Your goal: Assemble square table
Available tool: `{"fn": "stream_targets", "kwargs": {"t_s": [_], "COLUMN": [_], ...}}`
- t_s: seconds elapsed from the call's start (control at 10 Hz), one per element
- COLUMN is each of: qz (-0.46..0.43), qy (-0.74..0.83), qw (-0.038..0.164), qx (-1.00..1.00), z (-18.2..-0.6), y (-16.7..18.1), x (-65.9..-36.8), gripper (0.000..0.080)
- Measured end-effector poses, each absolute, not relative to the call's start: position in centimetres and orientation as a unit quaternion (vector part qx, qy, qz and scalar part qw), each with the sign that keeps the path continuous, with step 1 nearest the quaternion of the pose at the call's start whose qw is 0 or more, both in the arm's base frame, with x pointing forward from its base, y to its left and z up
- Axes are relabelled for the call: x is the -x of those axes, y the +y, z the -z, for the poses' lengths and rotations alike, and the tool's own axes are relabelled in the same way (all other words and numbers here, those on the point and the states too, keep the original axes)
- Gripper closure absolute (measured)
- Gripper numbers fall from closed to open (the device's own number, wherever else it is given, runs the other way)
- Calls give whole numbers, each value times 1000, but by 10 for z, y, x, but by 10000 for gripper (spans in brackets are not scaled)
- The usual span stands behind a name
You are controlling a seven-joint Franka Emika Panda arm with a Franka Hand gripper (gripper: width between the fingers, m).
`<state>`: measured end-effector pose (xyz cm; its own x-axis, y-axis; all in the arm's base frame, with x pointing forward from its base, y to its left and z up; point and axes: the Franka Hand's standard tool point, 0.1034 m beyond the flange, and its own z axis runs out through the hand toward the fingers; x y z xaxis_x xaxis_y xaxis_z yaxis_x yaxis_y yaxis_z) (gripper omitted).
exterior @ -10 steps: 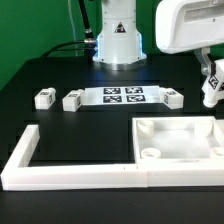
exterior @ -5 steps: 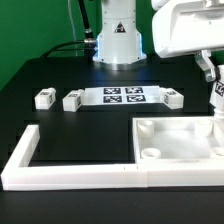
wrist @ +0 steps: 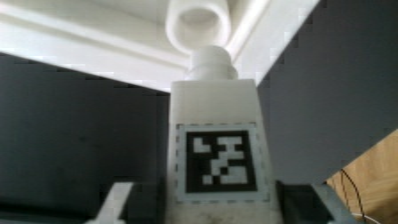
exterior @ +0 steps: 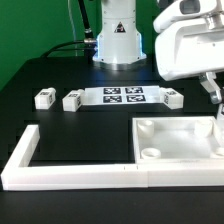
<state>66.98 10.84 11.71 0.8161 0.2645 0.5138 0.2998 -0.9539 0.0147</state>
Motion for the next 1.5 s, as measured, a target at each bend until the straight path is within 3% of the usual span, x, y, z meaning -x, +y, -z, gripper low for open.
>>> {"fn": "stream_targets", "kwargs": {"t_s": [0.6,1.5], "qz": [257,265], "qy": [-148,-146], "qw": [33,29], "qx": [954,953], "z": [-98,-86], "y": [108,100], "x": [-662,-660], "gripper": [509,509]}}
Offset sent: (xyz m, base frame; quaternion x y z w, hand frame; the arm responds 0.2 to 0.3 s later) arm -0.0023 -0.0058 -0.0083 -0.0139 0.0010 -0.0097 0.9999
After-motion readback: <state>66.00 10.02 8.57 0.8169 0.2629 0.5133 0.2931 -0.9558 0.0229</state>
